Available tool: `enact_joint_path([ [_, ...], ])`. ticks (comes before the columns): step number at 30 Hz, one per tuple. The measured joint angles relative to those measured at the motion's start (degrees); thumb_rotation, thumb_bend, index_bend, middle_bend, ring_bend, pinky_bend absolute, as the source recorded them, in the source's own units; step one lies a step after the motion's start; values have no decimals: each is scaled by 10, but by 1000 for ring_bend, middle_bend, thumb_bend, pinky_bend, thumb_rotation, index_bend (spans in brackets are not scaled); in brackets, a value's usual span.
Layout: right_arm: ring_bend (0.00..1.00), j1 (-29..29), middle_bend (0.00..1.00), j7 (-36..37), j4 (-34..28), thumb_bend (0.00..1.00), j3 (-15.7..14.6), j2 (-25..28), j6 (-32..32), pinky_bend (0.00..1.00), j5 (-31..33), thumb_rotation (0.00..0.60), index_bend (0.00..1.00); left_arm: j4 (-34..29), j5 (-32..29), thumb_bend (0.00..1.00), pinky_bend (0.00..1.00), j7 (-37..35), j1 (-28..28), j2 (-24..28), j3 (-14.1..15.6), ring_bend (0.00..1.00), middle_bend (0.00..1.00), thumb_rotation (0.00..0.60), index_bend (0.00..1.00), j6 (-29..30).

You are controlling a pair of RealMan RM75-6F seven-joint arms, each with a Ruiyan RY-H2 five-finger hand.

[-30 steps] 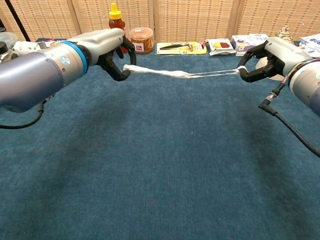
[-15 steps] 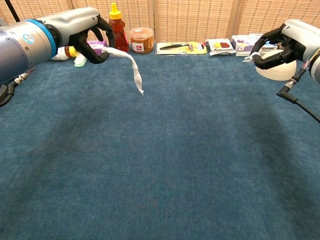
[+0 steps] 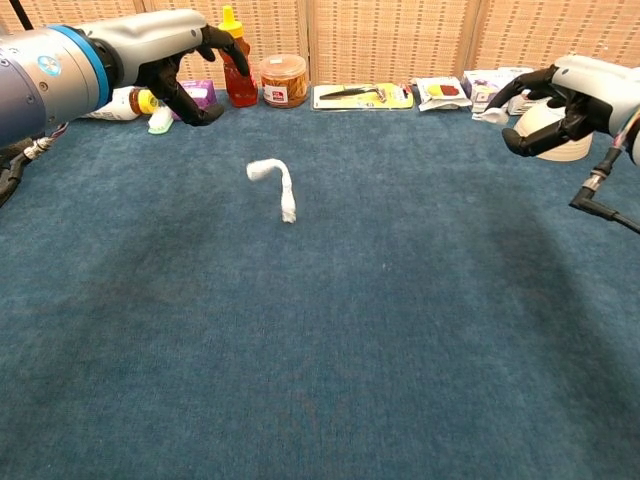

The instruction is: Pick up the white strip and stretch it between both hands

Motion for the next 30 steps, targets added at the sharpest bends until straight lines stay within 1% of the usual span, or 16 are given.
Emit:
enact_joint_path([
  [1, 0, 1, 0, -1, -2, 501, -3, 7, -9, 0, 2, 600, 36, -5, -5, 341, 19, 5, -2, 6, 3, 0, 0, 557, 2, -4],
  [3, 0, 3, 0, -5, -8, 467, -11, 25, -28, 0, 10, 600, 0, -17, -15, 291, 0, 18, -6, 20, 8, 0, 0, 515, 0, -11],
  [5, 0, 5, 0, -9, -15, 430, -18, 42, -44, 0, 18, 600, 0, -29, -21, 252, 0, 22, -8, 32, 13, 0, 0, 488, 0, -14],
  [7, 0, 7, 0, -10, -19, 394, -24, 54, -52, 0, 24, 600, 0, -37, -23, 238, 0, 22, -9, 40, 15, 0, 0, 479, 0, -15],
  [12, 0, 6, 0, -5, -24, 331, -36, 78, -61, 0, 29, 600, 0, -52, -21, 237, 0, 13, -4, 62, 23, 0, 0, 477, 0, -10],
  [16, 0, 1, 0, 8, -25, 329, -39, 85, -58, 0, 23, 600, 0, -61, -18, 237, 0, 0, 6, 75, 29, 0, 0, 475, 0, -5],
  [22, 0, -18, 0, 49, -12, 328, -46, 89, -29, 0, -25, 600, 0, -83, 1, 237, 0, -37, 40, 112, 45, 0, 0, 474, 0, 14],
  [25, 0, -28, 0, 68, 0, 328, -51, 92, -19, 0, -41, 600, 0, -90, 17, 237, 0, -62, 59, 126, 53, 0, 0, 471, 0, 23],
  [30, 0, -34, 0, 85, 12, 328, -56, 91, -18, 0, -49, 600, 0, -92, 49, 237, 0, -90, 83, 144, 71, 0, 0, 470, 0, 30],
])
